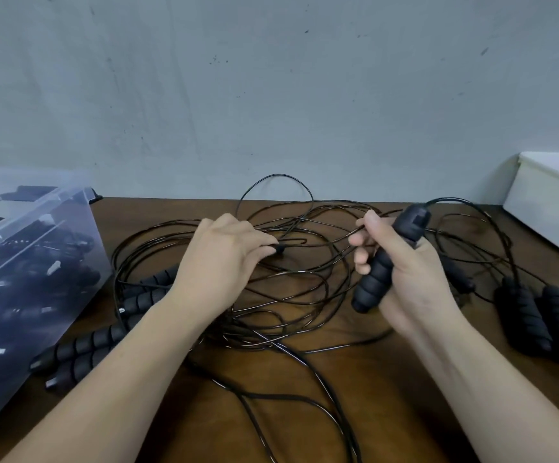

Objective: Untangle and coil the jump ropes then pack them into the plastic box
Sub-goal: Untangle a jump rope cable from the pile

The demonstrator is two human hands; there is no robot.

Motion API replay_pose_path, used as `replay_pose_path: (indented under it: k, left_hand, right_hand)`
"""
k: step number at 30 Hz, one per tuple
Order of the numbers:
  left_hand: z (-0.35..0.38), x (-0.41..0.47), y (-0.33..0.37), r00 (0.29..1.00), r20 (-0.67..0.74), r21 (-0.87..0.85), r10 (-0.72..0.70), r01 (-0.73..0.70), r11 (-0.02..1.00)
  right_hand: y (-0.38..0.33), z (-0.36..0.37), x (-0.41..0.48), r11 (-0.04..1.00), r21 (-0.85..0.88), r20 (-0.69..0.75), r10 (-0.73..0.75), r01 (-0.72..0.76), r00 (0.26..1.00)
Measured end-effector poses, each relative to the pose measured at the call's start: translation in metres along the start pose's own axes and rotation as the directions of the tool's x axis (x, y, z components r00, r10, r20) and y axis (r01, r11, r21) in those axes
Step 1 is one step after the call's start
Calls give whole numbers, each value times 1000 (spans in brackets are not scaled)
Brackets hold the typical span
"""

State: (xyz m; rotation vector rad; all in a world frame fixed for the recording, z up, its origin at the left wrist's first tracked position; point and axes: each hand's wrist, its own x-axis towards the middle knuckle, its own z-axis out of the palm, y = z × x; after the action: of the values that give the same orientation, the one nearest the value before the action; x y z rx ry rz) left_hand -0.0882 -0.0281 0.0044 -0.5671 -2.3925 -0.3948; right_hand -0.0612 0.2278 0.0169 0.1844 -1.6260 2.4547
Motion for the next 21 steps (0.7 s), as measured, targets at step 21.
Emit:
replay_pose_path:
  k: [21]
  left_hand:
    - [0, -7, 43, 995, 100, -269, 1, 26, 963]
  right_hand:
    - [18, 4, -9, 976, -219, 56, 1, 11, 998]
